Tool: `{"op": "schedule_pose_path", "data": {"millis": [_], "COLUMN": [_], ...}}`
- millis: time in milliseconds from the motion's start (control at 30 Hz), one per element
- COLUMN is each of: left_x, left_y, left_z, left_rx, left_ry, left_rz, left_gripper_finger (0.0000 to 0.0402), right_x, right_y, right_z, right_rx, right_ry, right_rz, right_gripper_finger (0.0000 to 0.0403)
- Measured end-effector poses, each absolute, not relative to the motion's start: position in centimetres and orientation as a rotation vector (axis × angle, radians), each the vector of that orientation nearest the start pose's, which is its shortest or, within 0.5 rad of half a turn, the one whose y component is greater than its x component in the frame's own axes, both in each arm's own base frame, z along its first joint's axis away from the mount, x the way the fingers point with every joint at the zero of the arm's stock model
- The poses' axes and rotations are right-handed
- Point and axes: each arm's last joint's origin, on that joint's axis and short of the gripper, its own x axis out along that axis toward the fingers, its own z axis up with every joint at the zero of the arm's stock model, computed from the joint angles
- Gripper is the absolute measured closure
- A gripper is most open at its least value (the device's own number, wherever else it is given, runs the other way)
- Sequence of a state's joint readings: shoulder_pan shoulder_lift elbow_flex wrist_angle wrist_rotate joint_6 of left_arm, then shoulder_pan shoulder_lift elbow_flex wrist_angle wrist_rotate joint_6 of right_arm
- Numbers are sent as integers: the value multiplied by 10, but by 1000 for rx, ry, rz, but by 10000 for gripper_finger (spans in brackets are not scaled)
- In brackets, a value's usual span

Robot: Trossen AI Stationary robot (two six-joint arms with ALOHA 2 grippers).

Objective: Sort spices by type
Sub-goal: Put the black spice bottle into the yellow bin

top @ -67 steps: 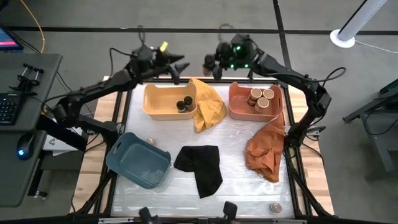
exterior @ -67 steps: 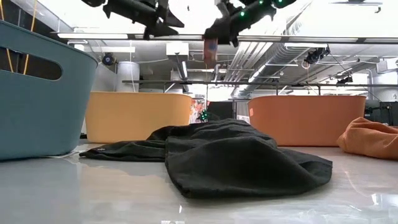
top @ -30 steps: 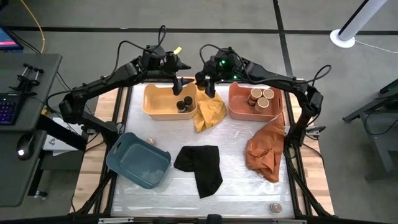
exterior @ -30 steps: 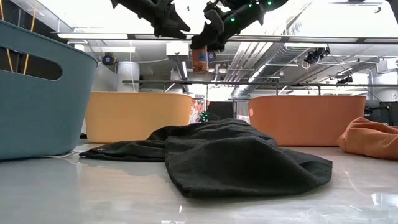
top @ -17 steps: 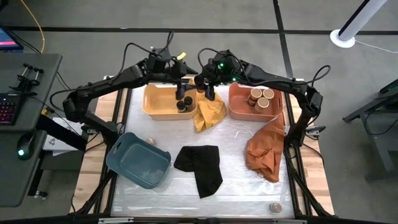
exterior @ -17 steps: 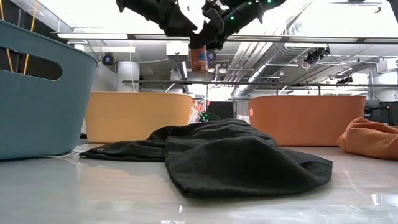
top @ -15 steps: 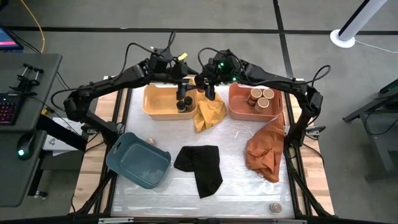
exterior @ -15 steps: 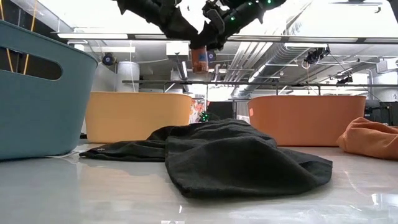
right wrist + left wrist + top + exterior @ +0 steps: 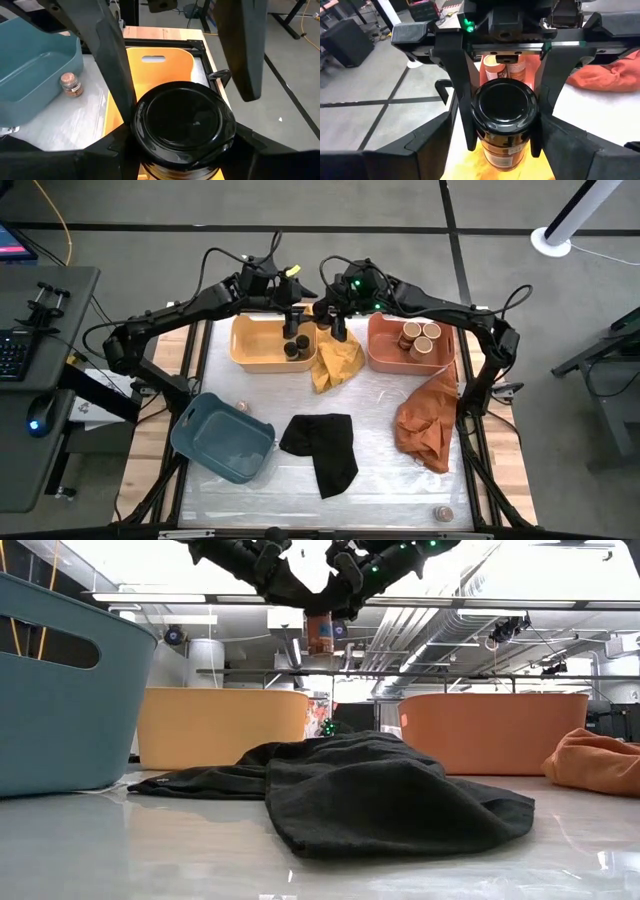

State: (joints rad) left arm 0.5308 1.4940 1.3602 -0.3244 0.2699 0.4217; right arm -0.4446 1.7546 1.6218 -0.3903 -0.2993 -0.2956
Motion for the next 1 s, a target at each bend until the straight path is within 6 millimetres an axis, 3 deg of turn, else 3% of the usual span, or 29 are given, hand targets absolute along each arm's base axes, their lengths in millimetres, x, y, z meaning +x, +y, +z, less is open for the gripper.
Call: {"op": "schedule_pose_path", "data": {"millis": [167, 533, 1000], "left_x": [294, 294, 292], "left_y": [163, 161, 164], "left_z": [351, 351, 351], "left_rx": [232, 214, 215], "left_ry": [465, 443, 461], "left_rz": [153, 73, 104], "left_gripper_finger": [152, 239, 249], "right_x": [367, 368, 368], "right_y": [-164, -164, -164], "right_z": [343, 344, 345], "right_rx": [-95, -123, -125], "right_ry": [489, 469, 464], "right_rz": [-38, -13, -35], "right_gripper_finger": [207, 200, 186]}}
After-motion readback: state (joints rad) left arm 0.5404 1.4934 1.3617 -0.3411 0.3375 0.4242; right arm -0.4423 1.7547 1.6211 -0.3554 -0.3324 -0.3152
